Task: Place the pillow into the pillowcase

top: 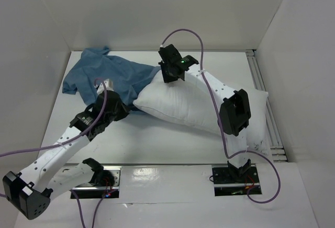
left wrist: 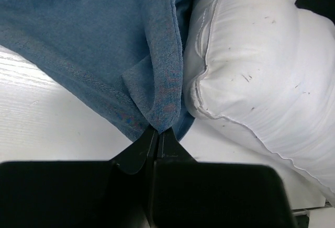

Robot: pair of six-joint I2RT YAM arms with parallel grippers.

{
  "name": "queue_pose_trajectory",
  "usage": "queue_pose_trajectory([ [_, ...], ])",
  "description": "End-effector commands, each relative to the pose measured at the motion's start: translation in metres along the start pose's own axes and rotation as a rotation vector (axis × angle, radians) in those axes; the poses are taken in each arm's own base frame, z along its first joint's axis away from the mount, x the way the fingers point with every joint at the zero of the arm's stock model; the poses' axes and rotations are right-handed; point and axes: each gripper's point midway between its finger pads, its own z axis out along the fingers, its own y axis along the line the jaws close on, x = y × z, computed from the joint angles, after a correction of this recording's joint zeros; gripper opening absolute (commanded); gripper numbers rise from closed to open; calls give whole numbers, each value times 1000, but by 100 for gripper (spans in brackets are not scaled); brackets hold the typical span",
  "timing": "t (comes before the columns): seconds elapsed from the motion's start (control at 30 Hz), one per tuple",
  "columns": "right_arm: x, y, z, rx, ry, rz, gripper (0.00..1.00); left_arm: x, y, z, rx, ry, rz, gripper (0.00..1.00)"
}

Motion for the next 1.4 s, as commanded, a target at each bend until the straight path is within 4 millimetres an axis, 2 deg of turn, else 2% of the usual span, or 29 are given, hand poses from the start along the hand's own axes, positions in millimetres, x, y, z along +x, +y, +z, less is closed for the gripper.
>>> queue_pose_trajectory([
  [0.0,23,-22,8,113,84,-18,0,-10,-1,-9,20,-32,-33,0],
  [0.1,22,-23,10,141,75,-27,0,-14,-1,-17,43,-54,-32,0],
  [0.27,26,-37,13,231,83,-13,0,-17,-2,-34,107,-83,-15,0],
  [0.37,21,-33,9,228,62,-15,0,-10,2,-45,137,-72,6,0],
  [0.43,16,-23,5,216,24,-12,0,-6,3,-51,157,-58,30,0],
  [0.6,14,-13,-5,185,-28,-2,0,5,15,-45,102,-18,46,2],
  [0.63,22,-15,-2,192,-7,-9,0,7,16,-42,91,-8,50,4],
  [0.7,27,-11,-3,186,-5,-18,0,2,14,-41,78,-10,51,8],
  [0.8,34,-6,0,175,7,-19,0,2,13,-37,64,3,67,15],
  [0.83,34,-6,0,175,7,-19,0,0,11,-37,72,-5,80,20],
  [0.87,35,-2,0,169,7,-26,0,0,8,-37,89,-6,98,33],
  [0.9,36,-2,0,168,7,-26,0,0,8,-37,89,-6,99,52],
  [0.93,41,4,0,157,18,-27,0,-2,8,-40,98,-16,109,76],
  [1.0,41,4,0,157,18,-27,0,-3,8,-42,110,-29,105,85],
  [1.07,41,4,0,157,18,-27,0,-7,7,-43,116,-48,100,87],
  [1.2,39,5,-3,145,13,-23,0,-2,10,-29,75,-16,119,85],
  [1.3,39,5,-3,145,13,-23,0,8,11,-7,45,39,154,86],
  [1.37,39,5,-3,145,13,-23,0,16,1,4,95,80,186,86],
])
